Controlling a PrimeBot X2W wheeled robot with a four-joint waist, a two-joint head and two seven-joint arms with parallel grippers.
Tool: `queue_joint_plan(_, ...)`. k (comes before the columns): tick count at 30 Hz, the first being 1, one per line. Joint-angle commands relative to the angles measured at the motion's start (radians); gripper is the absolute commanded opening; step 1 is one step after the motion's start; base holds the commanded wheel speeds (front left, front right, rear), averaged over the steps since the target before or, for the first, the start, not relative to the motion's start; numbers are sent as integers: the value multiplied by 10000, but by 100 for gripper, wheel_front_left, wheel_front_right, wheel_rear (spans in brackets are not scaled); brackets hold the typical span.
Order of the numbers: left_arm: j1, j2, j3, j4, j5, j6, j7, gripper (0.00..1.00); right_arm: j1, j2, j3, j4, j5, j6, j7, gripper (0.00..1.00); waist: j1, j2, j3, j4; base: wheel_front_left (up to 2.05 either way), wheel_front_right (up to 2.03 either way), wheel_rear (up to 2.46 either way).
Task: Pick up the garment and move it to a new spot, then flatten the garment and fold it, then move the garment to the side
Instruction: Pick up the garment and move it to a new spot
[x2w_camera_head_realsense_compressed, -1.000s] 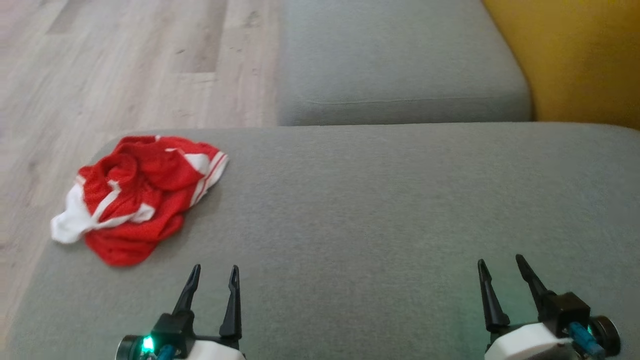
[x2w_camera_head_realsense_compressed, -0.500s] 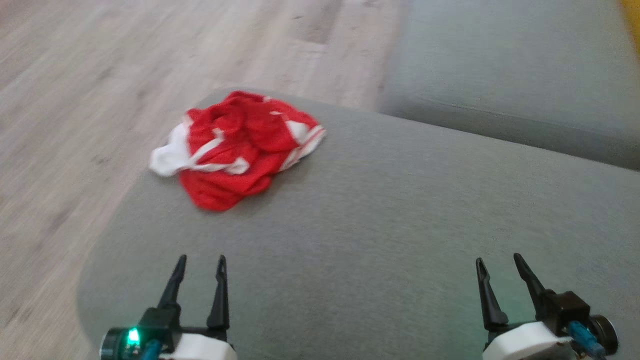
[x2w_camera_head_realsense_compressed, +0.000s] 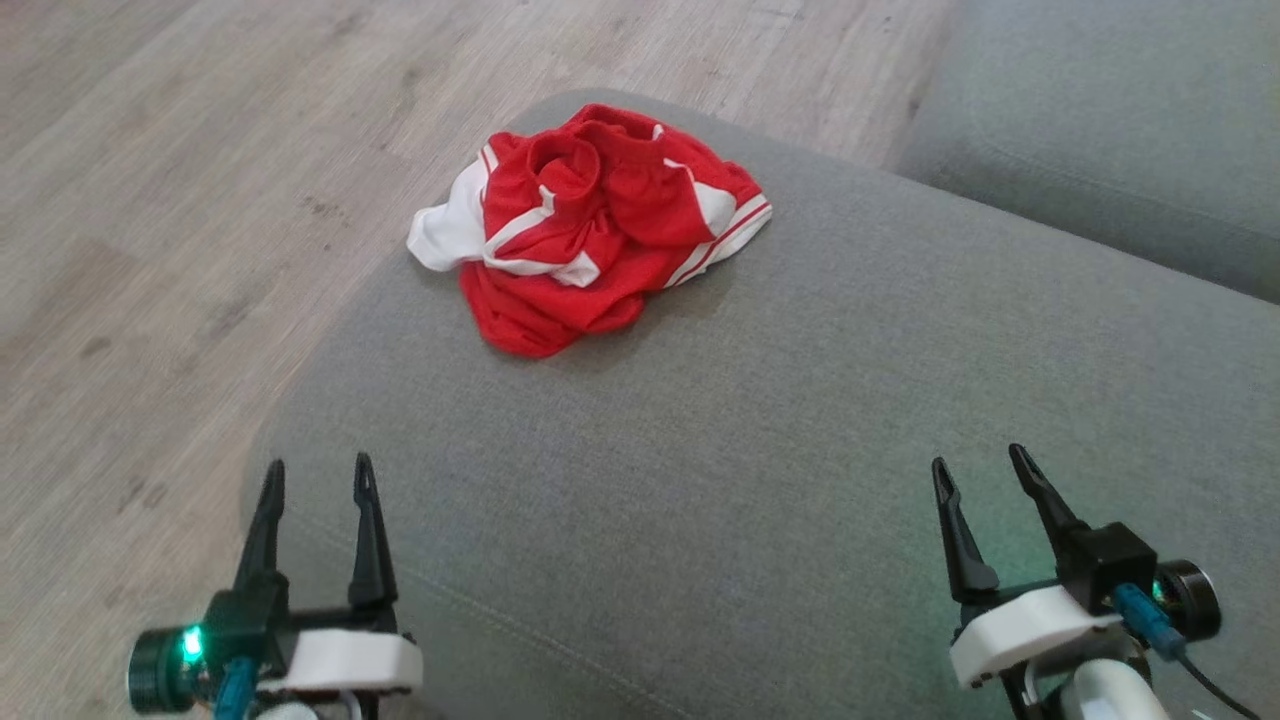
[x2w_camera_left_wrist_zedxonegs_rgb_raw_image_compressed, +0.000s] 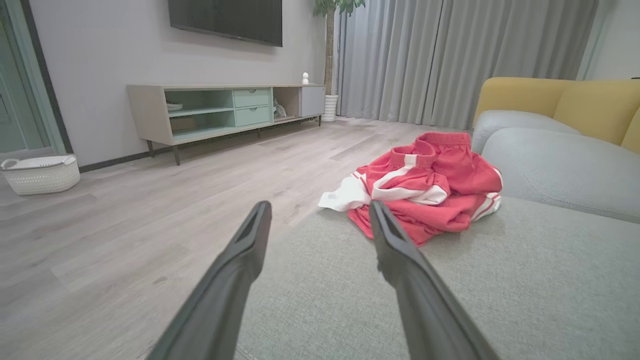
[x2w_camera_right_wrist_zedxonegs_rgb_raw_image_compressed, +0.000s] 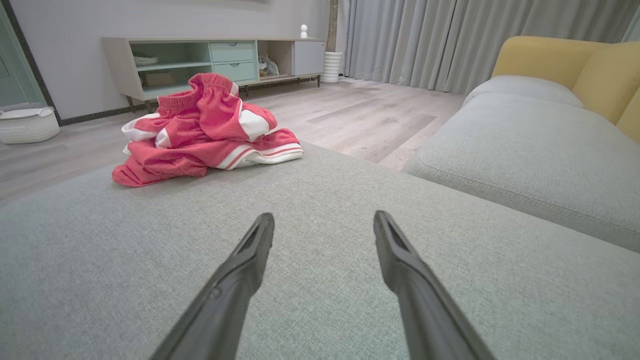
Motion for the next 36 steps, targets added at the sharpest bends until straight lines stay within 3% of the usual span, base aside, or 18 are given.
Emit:
queue_joint_plan(1,-767,43,398,-538,284,14,-107,100,-235,-104,52,-302,-232,-7,-120,100,-2,0,124,114,0,0,0)
queue_joint_plan(7,-1714,241,649,-608,416,-311,-107,100,115,-198,-510,-514,-620,-7,-120,100,-2,0,512,138,0,0,0)
queue_joint_plan(13,-3857,322,879,-284,317,-764,-107,100,-462,-1046,-638,-906,-902,-7,-120,100,-2,0,1883,-531,0,0,0)
queue_joint_plan(17,-5714,373,756,1030,368,-1031,-107,100,-946,-1687,-648,-1140,-990,-7,-120,100,-2,0,2800,-931,0,0,0)
queue_joint_plan(23,-8745,333,474,4391,171,-1285,302,100,-1340,-2557,-619,-1438,-1126,-7,-120,100,-2,0,3726,-1367,0,0,0)
queue_joint_plan(29,-10647,368,626,7163,-167,-1057,2111,100,-1562,-2952,-592,-1717,-1112,-7,-120,100,-2,0,4314,-1742,0,0,0)
queue_joint_plan(34,-11198,863,466,8777,184,-253,3127,100,-1685,-3016,-525,-1779,-1117,-7,-120,100,-2,0,4592,-1926,0,0,0)
queue_joint_plan(36,-11268,936,497,9164,137,-166,3164,100,-1728,-2984,-500,-1756,-1110,-7,-120,100,-2,0,4635,-1968,0,0,0)
